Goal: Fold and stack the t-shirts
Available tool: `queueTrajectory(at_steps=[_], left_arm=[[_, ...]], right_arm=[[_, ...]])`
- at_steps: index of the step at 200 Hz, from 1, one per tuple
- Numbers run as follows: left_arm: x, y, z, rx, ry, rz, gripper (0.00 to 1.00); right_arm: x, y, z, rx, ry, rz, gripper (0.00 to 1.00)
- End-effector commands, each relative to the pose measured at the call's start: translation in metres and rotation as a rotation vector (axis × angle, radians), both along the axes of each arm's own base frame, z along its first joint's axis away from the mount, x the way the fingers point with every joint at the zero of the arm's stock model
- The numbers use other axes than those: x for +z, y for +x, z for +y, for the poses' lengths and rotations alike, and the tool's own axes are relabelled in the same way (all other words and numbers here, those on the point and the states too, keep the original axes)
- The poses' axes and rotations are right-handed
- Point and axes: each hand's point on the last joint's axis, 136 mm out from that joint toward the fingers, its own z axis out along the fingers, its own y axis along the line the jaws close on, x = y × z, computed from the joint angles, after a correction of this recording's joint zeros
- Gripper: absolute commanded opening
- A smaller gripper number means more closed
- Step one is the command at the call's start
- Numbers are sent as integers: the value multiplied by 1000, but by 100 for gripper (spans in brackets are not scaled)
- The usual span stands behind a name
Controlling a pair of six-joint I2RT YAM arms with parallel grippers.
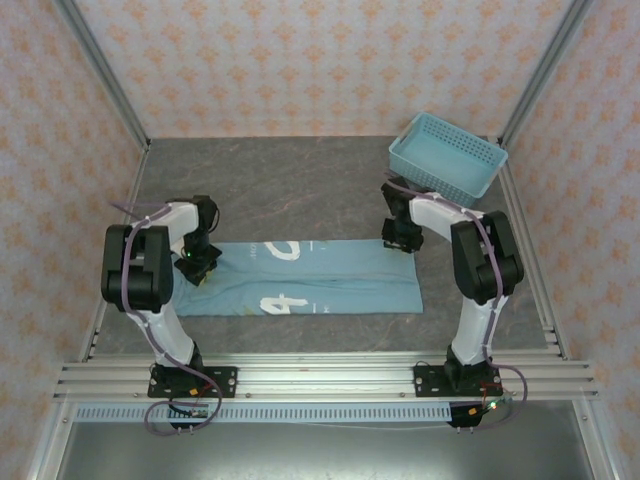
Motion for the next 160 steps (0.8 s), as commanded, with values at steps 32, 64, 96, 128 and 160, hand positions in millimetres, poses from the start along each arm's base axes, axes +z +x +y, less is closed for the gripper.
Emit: queueTrajectory(at_steps=[32, 64, 96, 128, 160], left_arm=[[-26, 142, -15, -110, -79, -158, 21], [-39, 249, -78, -136, -236, -292, 20], [-29, 362, -156, -73, -436, -650, 21], [-15, 420, -200, 40, -560, -915, 24], [55, 447, -194, 11, -549, -1111, 38]], right_arm=[[-10, -55, -51, -250, -104, 176, 23], [-14, -101, -28, -447, 34, 179, 23], [-17, -141, 21, -506, 130, 215, 25], [-25, -164, 65, -589, 216, 259, 28], [-13, -157, 79, -651, 282, 221, 35]])
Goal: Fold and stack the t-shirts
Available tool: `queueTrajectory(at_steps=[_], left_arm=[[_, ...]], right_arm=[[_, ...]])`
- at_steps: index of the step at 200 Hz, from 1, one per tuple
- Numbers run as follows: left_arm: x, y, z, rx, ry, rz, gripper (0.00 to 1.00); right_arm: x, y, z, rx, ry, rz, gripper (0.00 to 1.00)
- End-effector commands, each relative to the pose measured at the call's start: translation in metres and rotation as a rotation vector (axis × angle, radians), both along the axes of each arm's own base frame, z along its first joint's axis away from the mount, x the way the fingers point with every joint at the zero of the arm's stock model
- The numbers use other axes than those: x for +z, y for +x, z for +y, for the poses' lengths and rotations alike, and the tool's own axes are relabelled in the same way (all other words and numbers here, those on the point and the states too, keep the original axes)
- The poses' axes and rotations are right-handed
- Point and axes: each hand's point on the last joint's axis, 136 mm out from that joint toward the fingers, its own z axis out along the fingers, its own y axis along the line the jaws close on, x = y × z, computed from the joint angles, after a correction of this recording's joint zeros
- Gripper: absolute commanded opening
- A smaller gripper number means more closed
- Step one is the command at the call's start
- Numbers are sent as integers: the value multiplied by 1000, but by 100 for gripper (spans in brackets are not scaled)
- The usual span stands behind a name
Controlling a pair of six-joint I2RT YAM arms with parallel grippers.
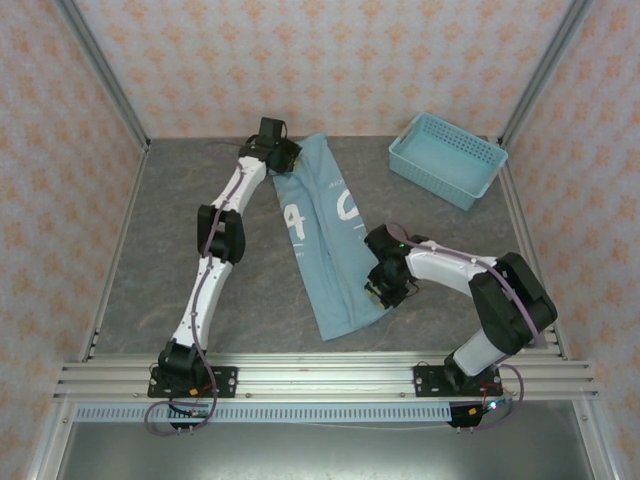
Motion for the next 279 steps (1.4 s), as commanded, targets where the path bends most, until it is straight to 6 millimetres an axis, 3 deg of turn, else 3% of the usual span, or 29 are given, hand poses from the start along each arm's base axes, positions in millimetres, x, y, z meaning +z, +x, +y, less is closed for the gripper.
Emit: queueTrajectory(at_steps=[1, 20, 41, 67, 79, 90, 91, 93, 99, 100, 104, 120, 149, 169, 188, 229, 279], left_arm=[[30, 19, 7, 53, -57, -100, 38], [88, 18, 16, 35, -23, -178, 47], [144, -8, 25, -28, 88, -187, 51], [173, -77, 32, -142, 257, -55, 51], [163, -115, 26, -208, 293, 14, 51], [164, -156, 18, -254, 299, 30, 51], [171, -162, 17, -255, 298, 17, 51], [160, -169, 15, -264, 297, 39, 51], [161, -196, 12, -282, 300, 43, 51], [152, -200, 11, -288, 302, 62, 51], [158, -221, 10, -301, 303, 59, 51], [129, -296, -1, -376, 304, 153, 50], [76, -420, -55, -526, 211, 272, 49], [48, -479, -84, -579, 199, 337, 49], [24, -501, -99, -563, 182, 360, 49], [-6, -517, -128, -603, 205, 447, 46], [-36, -552, -125, -636, 345, 625, 38]], right_arm=[[-9, -10, 3, -143, 18, 63, 35], [13, -1, 2, -146, 18, 16, 41], [45, 6, -1, -129, 15, -44, 48], [93, 25, -17, -59, -2, -203, 58], [113, 41, -27, 41, -22, -330, 58], [131, 51, -39, 162, -73, -439, 59], [132, 52, -40, 173, -78, -447, 59], [134, 52, -42, 196, -85, -462, 59], [141, 54, -47, 251, -103, -507, 60], [142, 54, -48, 259, -106, -511, 60], [142, 55, -51, 290, -116, -523, 61], [147, 47, -61, 376, -77, -568, 63], [126, 19, -73, 471, -57, -445, 62], [107, 3, -71, 497, -24, -353, 60], [92, -5, -64, 496, 31, -317, 59], [66, -18, -67, 502, 35, -269, 59], [65, -13, -64, 472, 49, -266, 58]])
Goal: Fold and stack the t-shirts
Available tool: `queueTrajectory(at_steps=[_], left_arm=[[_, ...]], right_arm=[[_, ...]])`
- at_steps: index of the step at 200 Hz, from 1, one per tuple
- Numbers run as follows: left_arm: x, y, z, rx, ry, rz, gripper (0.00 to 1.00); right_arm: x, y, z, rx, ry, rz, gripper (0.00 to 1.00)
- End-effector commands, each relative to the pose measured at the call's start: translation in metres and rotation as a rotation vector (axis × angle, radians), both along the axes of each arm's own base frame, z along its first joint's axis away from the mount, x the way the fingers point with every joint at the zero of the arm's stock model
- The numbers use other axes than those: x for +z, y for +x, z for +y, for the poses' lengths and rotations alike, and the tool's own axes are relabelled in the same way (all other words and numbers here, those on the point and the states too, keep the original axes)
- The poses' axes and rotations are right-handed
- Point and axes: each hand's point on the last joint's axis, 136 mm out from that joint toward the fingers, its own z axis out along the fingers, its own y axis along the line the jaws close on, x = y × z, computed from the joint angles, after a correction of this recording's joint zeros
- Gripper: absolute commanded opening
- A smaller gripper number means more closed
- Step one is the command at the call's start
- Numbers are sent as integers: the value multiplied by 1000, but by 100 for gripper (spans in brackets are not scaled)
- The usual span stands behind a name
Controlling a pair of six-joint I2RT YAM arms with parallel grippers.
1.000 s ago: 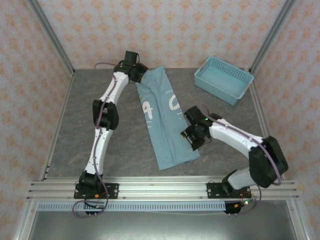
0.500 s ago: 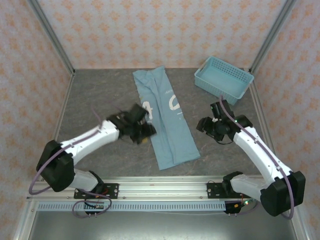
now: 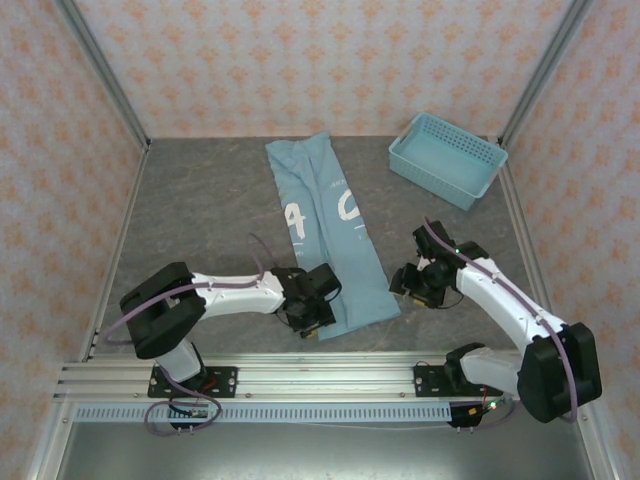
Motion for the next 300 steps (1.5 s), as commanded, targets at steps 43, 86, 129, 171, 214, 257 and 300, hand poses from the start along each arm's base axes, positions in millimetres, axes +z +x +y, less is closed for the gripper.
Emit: queueTrajectory(at_steps=[43, 86, 129, 171, 214, 257, 300], left_arm=[[-13, -7, -2, -30, 142, 41, 20], [-1, -6, 25, -41, 231, -1, 0], [-4, -24, 54, -43, 251, 35, 0], [-8, -32, 63, -39, 245, 53, 0], [-12, -36, 69, -33, 245, 61, 0], [-14, -39, 69, -40, 239, 70, 0], [-12, -40, 70, -42, 234, 71, 0]], right_arm=[[-8, 0, 1, -36, 15, 12, 58], [-21, -11, 2, -35, -14, 50, 54], [-46, -23, 17, 32, -73, 110, 51], [-52, -24, 43, 108, -41, 157, 49], [-57, -37, 52, 132, -53, 190, 50], [-56, -39, 67, 145, -34, 203, 47], [-54, -46, 64, 147, -109, 232, 47]])
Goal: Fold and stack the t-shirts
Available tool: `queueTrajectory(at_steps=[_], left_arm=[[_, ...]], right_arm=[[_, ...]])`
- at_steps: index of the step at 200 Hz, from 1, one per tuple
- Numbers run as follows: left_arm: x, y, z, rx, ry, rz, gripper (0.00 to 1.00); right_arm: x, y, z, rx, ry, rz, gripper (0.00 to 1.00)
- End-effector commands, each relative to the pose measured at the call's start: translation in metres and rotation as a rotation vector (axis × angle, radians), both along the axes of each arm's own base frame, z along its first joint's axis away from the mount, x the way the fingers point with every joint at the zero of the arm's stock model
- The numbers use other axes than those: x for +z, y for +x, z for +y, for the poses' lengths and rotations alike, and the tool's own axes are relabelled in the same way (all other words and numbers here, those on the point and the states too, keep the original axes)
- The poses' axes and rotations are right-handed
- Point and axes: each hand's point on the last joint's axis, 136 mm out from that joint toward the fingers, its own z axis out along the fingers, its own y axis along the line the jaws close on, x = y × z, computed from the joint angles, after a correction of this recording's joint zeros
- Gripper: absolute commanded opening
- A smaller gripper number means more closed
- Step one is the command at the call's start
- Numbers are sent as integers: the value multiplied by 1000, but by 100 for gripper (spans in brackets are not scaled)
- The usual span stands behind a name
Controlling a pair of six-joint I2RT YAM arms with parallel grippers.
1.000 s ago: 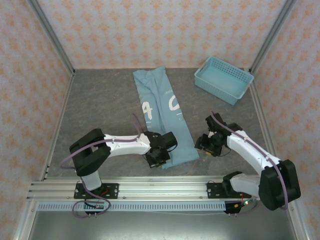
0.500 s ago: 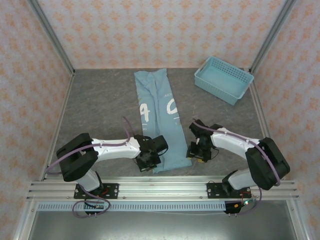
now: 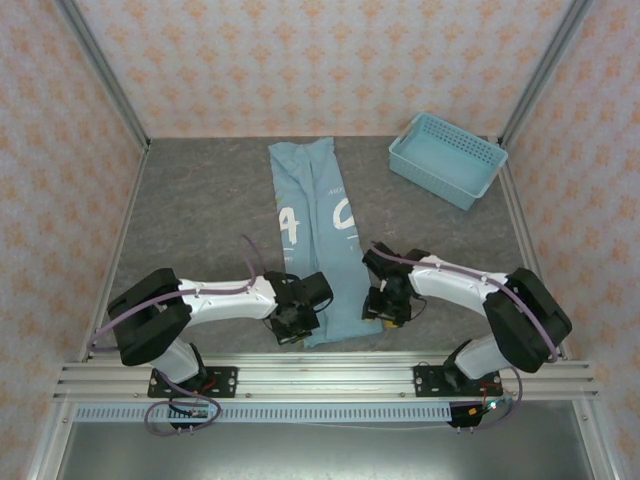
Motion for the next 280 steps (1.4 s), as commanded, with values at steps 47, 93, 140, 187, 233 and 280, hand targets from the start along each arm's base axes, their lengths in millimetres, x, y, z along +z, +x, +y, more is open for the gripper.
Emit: queueTrajectory(at_steps=[47, 93, 140, 187, 233, 280], left_arm=[[-8, -13, 24, -20, 77, 45, 0], [-9, -13, 22, -31, 63, 42, 0], [-3, -18, 20, -58, 12, 19, 0], [38, -4, 8, -67, -90, -104, 0], [80, 46, 21, 86, -135, -261, 0], [120, 100, 32, 157, -165, -351, 0]], right_arm=[[-13, -6, -8, -43, -82, 54, 38], [-7, -3, 8, -42, -59, 42, 19], [11, -12, 10, -38, -54, 27, 0], [49, -17, 10, -25, -16, -14, 0], [83, 21, 20, -43, -23, -131, 0], [119, 85, 28, -57, -27, -247, 0]])
